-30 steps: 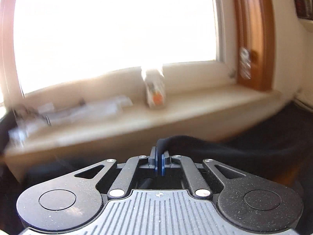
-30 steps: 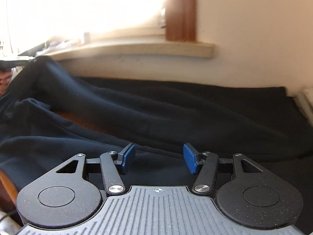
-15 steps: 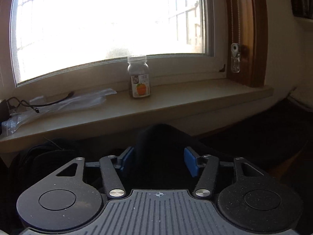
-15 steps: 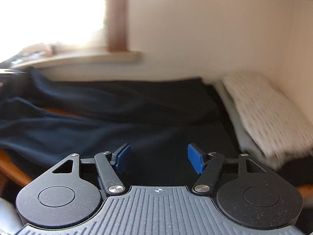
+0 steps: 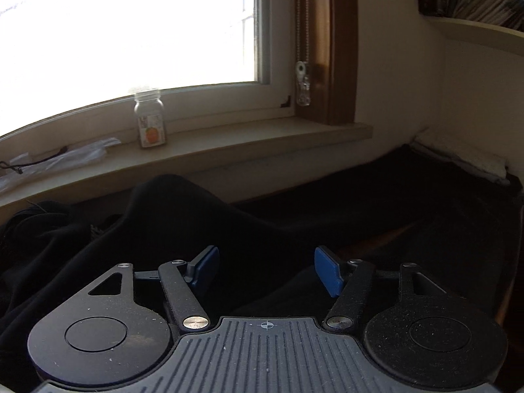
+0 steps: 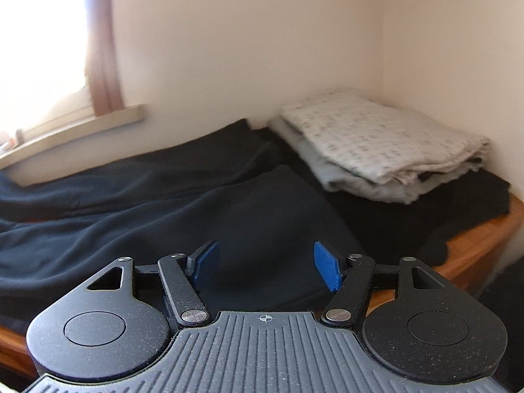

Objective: Fold clothes

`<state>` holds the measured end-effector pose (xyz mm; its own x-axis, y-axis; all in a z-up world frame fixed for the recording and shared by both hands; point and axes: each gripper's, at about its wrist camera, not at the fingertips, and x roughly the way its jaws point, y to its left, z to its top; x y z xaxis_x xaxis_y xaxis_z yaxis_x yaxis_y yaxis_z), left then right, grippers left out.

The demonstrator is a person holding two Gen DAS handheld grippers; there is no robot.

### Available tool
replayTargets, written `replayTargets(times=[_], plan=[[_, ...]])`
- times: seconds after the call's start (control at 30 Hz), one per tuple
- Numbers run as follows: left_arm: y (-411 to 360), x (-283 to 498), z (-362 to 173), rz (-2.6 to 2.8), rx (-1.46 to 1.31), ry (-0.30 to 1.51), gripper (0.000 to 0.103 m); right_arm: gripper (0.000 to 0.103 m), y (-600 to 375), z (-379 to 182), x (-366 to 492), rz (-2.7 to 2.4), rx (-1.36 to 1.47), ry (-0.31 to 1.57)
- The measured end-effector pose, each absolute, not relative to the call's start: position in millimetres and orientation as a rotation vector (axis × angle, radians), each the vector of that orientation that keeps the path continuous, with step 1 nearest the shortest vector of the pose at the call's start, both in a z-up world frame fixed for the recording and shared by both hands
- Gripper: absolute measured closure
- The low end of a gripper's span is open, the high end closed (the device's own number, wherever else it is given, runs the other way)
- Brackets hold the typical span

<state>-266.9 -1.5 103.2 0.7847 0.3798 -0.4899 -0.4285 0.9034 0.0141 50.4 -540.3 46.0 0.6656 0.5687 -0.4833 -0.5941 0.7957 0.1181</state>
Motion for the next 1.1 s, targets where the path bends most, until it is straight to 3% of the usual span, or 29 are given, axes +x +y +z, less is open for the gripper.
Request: replayTargets(times=[0.57, 0.6, 0.67, 0.7, 0.73, 0.77, 0.83, 1.1], plan=[[-15.2, -210.8, 66.9, 0.255, -0.003, 0.687, 0.029, 0.040, -569.7, 10.8, 56.5, 0.564, 0.096, 0.552], [-14.0, -209.8, 66.1, 0.250, -0.001, 0.689, 0.032, 0.041, -568.7, 10.1, 55.8, 0.560, 0.091, 0.544], [-14.4, -208.9, 67.2, 0.250, 0.013, 0.680, 0.052, 0.061, -566.5, 8.9, 53.6, 0.548, 0.076, 0.521], [-14.6, -209.3, 69.6, 0.248, 0.012, 0.673, 0.068, 0.067, -565.9, 8.0, 52.6, 0.546, 0.070, 0.512], [-14.6, -210.3, 73.3, 0.244, 0.004, 0.666, 0.081, 0.080, -565.9, 7.5, 51.9, 0.554, 0.071, 0.504], [-14.5, -212.0, 78.0, 0.246, 0.000, 0.650, 0.086, 0.087, -566.3, 7.4, 51.6, 0.569, 0.077, 0.499], [-13.8, -217.0, 89.5, 0.264, 0.000, 0.601, 0.090, 0.095, -567.3, 10.9, 49.7, 0.588, 0.085, 0.471], [17.3, -209.9, 138.3, 0.338, -0.041, 0.437, 0.087, 0.097, -571.1, 84.2, 39.6, 0.552, 0.074, 0.219]])
